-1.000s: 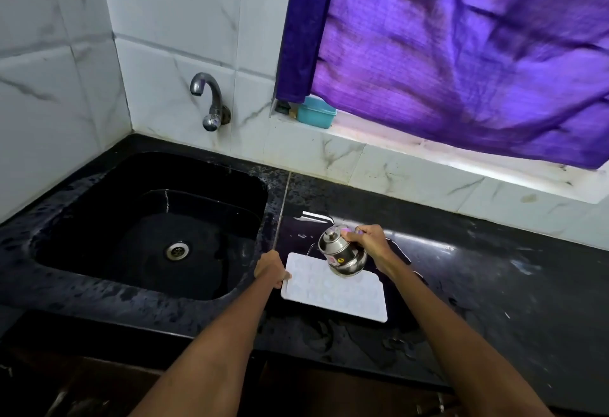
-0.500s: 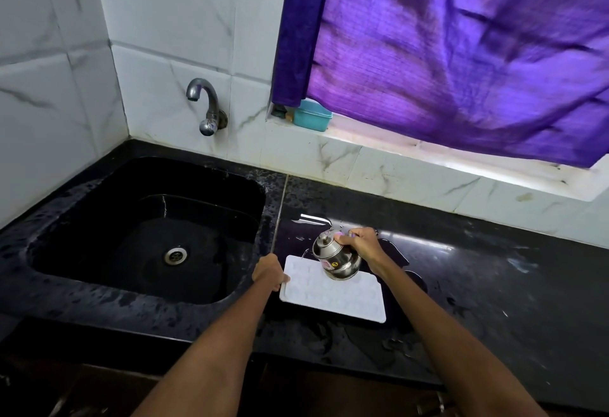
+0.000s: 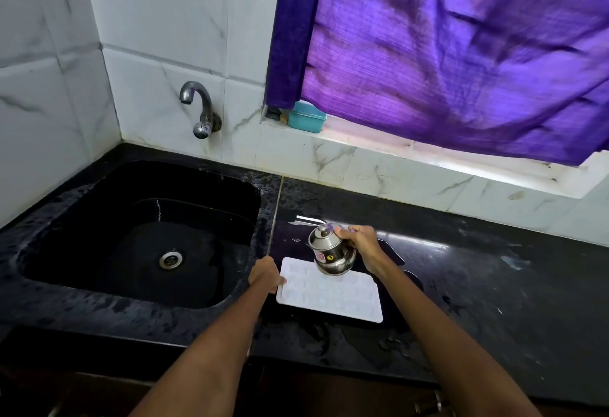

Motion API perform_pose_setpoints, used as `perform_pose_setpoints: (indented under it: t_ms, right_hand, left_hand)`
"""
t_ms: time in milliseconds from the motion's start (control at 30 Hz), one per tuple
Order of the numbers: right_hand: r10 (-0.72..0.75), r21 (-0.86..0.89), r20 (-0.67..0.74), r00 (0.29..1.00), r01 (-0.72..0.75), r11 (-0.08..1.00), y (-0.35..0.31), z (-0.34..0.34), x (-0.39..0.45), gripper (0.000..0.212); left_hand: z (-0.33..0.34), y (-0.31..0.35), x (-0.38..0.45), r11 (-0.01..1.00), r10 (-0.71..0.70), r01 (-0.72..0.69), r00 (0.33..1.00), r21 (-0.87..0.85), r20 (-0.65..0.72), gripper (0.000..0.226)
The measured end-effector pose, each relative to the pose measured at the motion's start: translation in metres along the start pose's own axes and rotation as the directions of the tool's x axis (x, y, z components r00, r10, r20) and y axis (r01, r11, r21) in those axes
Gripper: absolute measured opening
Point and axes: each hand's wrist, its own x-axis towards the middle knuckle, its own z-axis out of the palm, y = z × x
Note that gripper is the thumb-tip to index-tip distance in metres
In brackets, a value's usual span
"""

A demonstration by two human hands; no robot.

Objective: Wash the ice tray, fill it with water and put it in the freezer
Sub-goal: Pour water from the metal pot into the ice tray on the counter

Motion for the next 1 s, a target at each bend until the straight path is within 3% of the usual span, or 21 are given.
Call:
perform_pose_setpoints:
  t_ms: [200, 633, 1000]
  right_hand:
    - [0.015, 0.027, -0.052, 0.999, -0.014, 1.000, -0.004, -0.008, 0.002, 0.057]
    - [-0.028, -0.216, -0.109, 0.994, 0.004, 0.976, 0.005, -0.017, -0.010, 0.049]
    - [-0.033, -0.243, -0.137, 0.990, -0.001, 0.970, 0.006, -0.020, -0.012, 0.053]
  left_hand:
    - [0.001, 0.000, 0.003, 1.000, 0.010, -0.010, 1.000, 0.001, 0.003, 0.041]
    - [0.004, 0.000, 0.006, 0.999, 0.000, 0.000, 1.000, 0.039, -0.012, 0.042]
    - [0.007, -0.002, 0.009, 0.999, 0.011, -0.010, 1.000, 0.030, -0.016, 0.040]
